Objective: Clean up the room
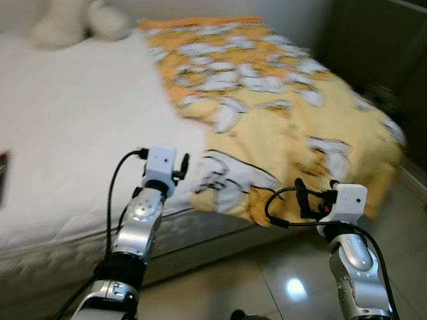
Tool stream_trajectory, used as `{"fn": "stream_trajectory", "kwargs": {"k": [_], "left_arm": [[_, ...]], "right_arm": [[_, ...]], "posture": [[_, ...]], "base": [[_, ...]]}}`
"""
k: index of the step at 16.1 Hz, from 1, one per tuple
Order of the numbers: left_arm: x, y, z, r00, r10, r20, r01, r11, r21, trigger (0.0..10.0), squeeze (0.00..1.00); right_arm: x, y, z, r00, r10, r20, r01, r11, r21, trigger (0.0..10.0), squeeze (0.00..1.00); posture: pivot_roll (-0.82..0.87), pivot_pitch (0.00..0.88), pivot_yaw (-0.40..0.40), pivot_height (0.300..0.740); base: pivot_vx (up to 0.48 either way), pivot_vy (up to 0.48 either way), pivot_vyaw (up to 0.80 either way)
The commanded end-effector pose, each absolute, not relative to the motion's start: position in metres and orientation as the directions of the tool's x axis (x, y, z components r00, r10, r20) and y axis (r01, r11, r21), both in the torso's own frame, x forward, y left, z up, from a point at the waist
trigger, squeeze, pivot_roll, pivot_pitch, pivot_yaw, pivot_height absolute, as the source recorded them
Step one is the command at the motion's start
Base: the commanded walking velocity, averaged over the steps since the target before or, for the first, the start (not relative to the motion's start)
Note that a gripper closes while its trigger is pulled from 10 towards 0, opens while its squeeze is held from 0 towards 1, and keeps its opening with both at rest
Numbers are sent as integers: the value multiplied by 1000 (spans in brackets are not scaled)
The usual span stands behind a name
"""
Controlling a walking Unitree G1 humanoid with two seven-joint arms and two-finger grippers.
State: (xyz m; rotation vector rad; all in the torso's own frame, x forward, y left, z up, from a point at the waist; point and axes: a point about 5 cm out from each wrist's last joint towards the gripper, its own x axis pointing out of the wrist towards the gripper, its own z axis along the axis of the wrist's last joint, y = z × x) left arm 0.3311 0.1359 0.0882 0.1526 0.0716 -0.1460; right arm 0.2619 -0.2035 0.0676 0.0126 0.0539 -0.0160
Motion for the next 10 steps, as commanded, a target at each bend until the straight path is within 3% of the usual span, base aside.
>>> {"fn": "stream_trajectory", "kwargs": {"k": [1, 5, 7, 10], "left_arm": [[333, 130, 88, 984, -158, -84, 168, 976, 136, 10000, 0], [333, 131, 73, 983, -87, -161, 86, 996, -12, 10000, 0], [323, 129, 60, 978, -80, -193, 83, 996, 10, 10000, 0], [320, 132, 53, 975, -29, -220, 36, 999, 29, 10000, 0]], "right_arm": [[261, -207, 70, 998, -30, -51, 30, 999, 10, 10000, 106], [257, -203, 65, 995, 31, -98, -40, 995, -93, 10000, 102], [255, -205, 64, 991, 64, -116, -77, 991, -108, 10000, 106], [256, -203, 61, 986, 90, -141, -106, 988, -114, 10000, 94]], "posture": [[-131, 0, 5, 740], [-146, 0, -21, 740], [-141, 0, -40, 740], [-133, 0, -55, 740]], "base": [[0, 0, -606], [0, 0, -642], [0, 0, -741], [267, 81, 0]]}}
